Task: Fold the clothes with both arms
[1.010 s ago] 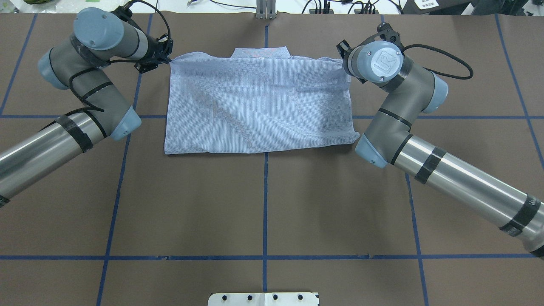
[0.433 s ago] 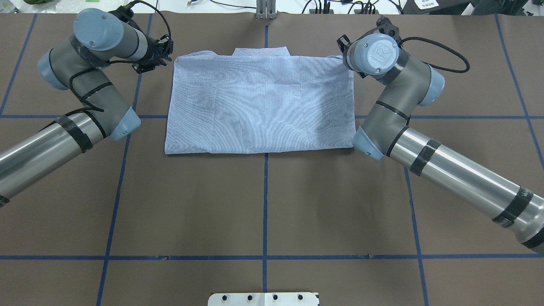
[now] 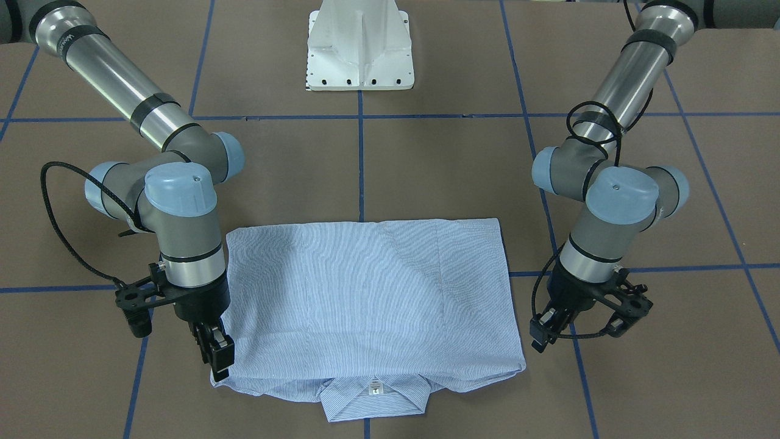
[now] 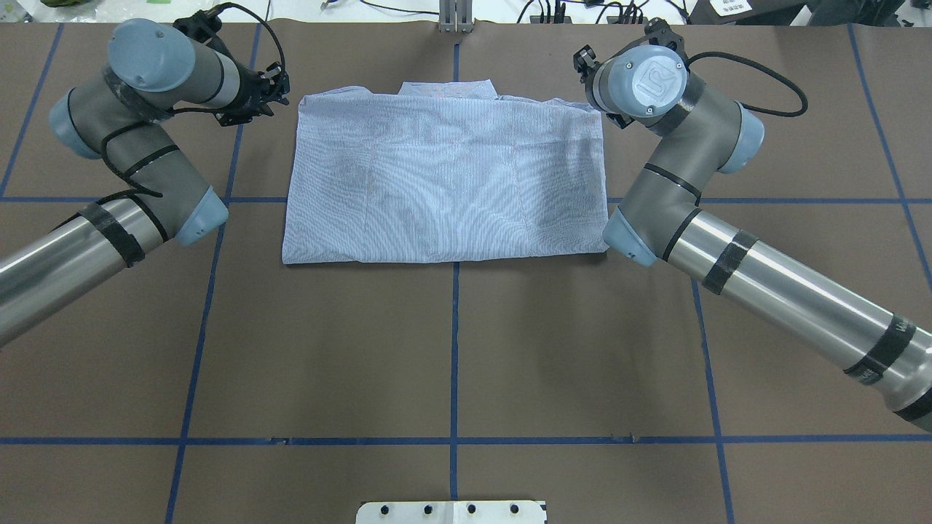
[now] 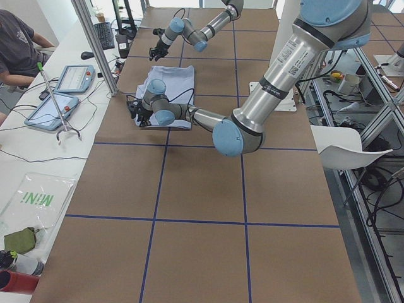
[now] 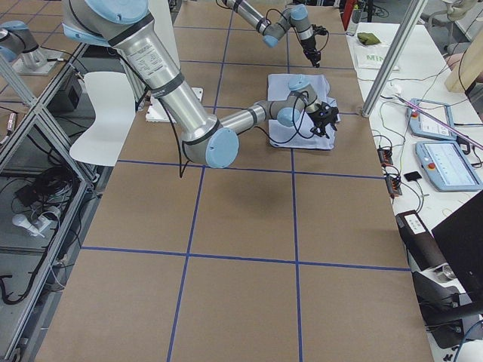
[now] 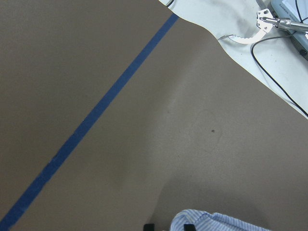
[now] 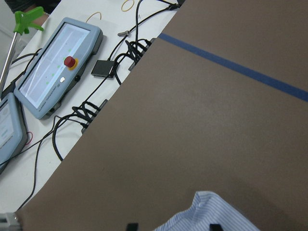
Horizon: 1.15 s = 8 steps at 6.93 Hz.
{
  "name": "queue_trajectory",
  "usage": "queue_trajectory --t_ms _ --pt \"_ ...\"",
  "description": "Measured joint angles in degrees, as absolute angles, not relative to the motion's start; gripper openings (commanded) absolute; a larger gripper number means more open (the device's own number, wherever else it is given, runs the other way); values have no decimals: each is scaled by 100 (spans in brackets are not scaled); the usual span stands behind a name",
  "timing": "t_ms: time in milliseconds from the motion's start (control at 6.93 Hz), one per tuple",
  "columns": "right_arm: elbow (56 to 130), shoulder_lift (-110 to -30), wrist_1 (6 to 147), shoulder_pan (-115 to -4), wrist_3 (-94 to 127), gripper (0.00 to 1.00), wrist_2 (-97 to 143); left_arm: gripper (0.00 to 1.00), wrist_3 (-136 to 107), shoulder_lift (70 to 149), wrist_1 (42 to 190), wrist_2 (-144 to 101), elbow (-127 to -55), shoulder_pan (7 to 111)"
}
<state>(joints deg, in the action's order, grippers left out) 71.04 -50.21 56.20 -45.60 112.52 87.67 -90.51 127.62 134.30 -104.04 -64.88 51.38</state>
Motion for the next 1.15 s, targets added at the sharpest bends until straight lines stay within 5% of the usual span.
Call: queue_trajectory --t_ms 433,866,1010,1154 --pt "9237 -6643 5610 -3757 11779 100 9066 43 -9002 12558 13430 -10403 -6763 5149" --pt "9470 -7142 5578 -3329 12117 100 8987 42 -8989 12503 13424 -10375 -6832 5149" --pt "9384 -7138 5576 -3299 12139 68 8979 42 -8990 12497 13422 -10370 -6841 5148" --pt "9318 -7103 5581 -3278 12212 1 8977 42 -8991 12489 13421 -10361 -6858 5148"
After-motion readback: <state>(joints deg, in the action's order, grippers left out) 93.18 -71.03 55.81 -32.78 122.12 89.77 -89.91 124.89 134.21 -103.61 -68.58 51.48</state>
